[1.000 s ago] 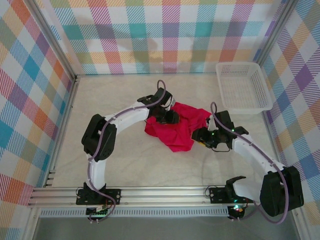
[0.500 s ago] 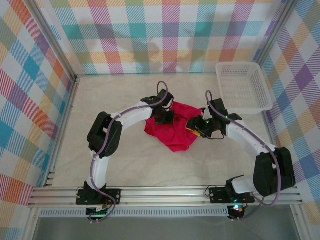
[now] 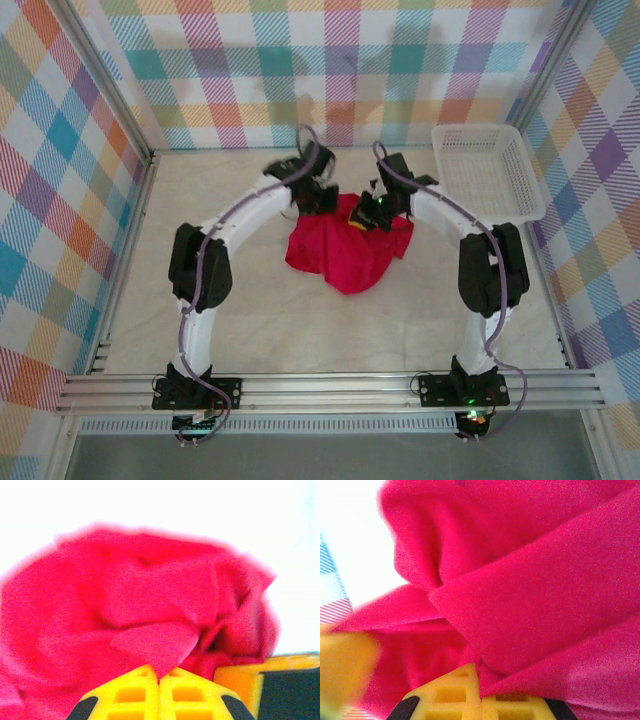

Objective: Fold the inside-out t-shirt

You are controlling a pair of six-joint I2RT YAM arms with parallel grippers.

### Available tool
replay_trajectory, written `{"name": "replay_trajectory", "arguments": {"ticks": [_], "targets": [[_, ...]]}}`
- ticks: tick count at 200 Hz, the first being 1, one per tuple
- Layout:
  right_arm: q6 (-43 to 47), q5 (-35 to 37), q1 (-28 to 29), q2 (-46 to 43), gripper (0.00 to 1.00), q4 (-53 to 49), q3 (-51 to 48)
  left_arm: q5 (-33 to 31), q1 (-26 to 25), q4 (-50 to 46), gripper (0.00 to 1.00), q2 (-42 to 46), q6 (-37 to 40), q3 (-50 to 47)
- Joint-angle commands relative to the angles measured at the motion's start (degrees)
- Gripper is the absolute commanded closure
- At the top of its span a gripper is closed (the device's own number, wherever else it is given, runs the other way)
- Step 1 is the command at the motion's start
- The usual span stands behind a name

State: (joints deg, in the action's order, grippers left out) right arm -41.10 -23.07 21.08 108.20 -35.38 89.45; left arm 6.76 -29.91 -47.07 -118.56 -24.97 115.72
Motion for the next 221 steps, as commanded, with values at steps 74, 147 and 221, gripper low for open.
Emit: {"name": "replay_trajectory", "arguments": {"ticks": [74,147,221], "targets": [[2.3,5.0,-3.9,-30.6,1.0,2.6,-30.2,7.3,20.8,10.0,1.0,21.2,-5.0,-21.5],[4.3,9.0,-3.0,-31.1,0.62,0.8,-43.3,6.2,11.6,19.9,1.0,25.8,-6.1,-45.4],[6.6,14.5,3.2,-35.7,0.57,-6.8,-35.8,6.9,-6.1,23.6,0.75,19.3,-6.9,-44.9]]}}
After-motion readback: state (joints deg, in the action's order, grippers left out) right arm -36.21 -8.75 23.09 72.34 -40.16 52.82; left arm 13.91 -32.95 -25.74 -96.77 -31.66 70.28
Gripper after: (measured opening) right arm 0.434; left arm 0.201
